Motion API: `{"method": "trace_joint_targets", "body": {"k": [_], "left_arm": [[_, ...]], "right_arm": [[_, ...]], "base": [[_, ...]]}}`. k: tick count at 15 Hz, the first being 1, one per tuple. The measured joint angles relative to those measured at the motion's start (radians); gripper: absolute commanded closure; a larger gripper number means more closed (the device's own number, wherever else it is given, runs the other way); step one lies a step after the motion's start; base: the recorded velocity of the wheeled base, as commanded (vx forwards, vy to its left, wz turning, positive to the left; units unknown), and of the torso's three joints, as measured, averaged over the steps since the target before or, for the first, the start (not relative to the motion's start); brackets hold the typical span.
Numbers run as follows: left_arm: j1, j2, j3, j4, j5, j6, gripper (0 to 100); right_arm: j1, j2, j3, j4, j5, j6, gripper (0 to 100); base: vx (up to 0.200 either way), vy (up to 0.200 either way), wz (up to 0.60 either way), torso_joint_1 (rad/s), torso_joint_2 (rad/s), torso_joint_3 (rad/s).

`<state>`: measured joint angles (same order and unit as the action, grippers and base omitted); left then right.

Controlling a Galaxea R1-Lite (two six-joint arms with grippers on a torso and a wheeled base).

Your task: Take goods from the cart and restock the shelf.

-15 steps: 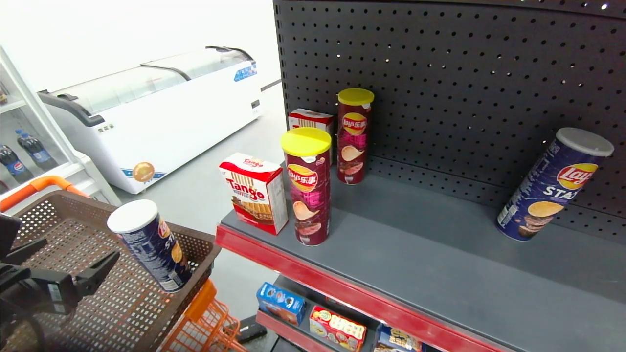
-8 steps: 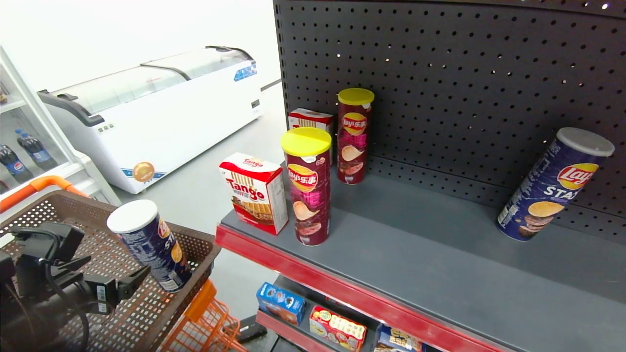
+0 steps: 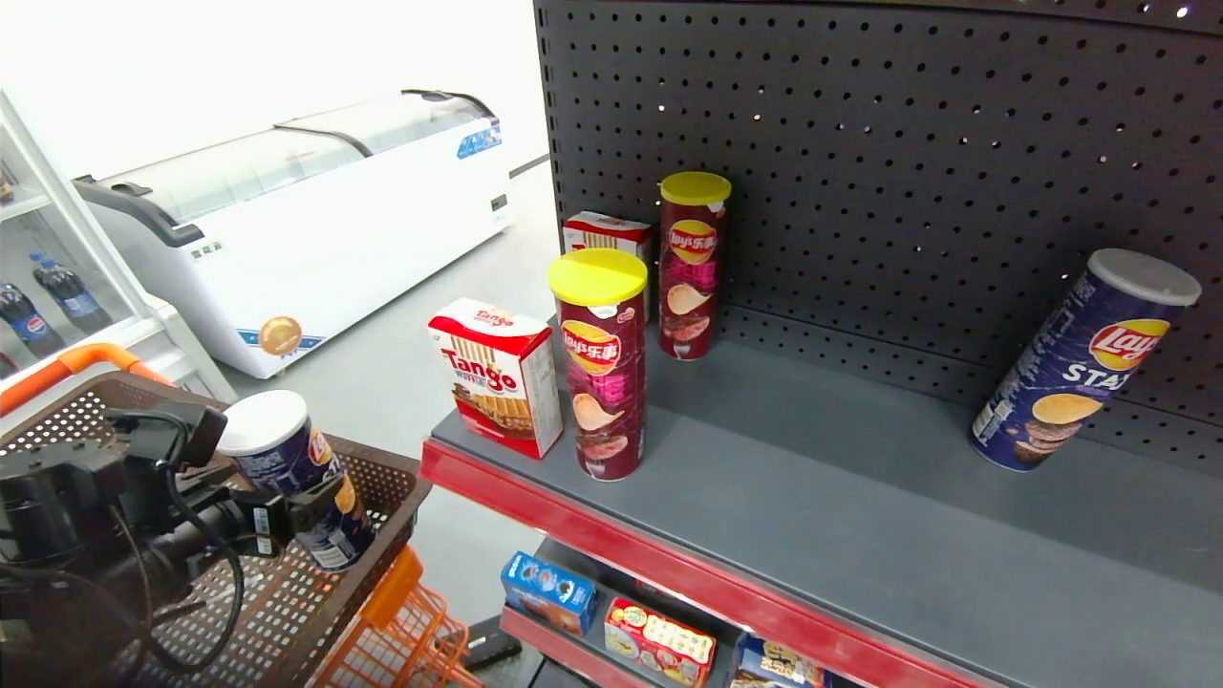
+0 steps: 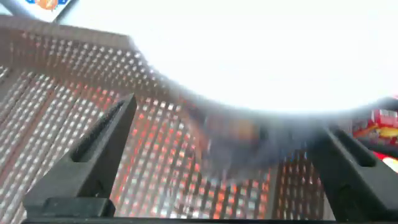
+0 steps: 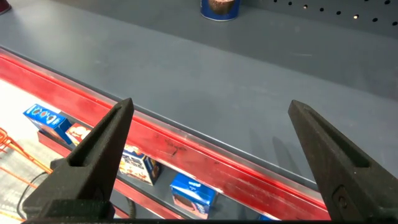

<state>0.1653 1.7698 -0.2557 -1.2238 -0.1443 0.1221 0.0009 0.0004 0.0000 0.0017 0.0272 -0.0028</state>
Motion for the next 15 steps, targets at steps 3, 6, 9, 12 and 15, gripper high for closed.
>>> {"method": "trace_joint_targets", "body": {"k": [3, 6, 9, 12, 15], "left_arm": [[-0.005, 0.060, -0.031, -0.022, 0.000, 0.000, 0], [-0.006, 0.104, -0.058, -0.032, 0.000, -0.001, 0], [-0.007, 0.142, -0.111, -0.035, 0.000, -0.001, 0], [-0.023, 0.169, -0.140, -0.038, 0.000, -0.005, 100], [-0.043, 0.179, -0.153, -0.037, 0.001, -0.004, 100]], "right_arm": [[0.000, 0.000, 0.000, 0.000, 0.000, 0.000, 0], [0.001, 0.000, 0.000, 0.000, 0.000, 0.000, 0], [0.001, 0.000, 0.000, 0.000, 0.000, 0.000, 0], [0.000, 0.000, 0.000, 0.000, 0.000, 0.000, 0], [0.000, 0.000, 0.000, 0.000, 0.000, 0.000, 0]], "base": [[0.000, 0.000, 0.00, 0.000, 0.00, 0.000], [0.000, 0.000, 0.00, 0.000, 0.00, 0.000], [0.000, 0.000, 0.00, 0.000, 0.00, 0.000], [0.000, 0.000, 0.00, 0.000, 0.00, 0.000], [0.000, 0.000, 0.00, 0.000, 0.00, 0.000]]}}
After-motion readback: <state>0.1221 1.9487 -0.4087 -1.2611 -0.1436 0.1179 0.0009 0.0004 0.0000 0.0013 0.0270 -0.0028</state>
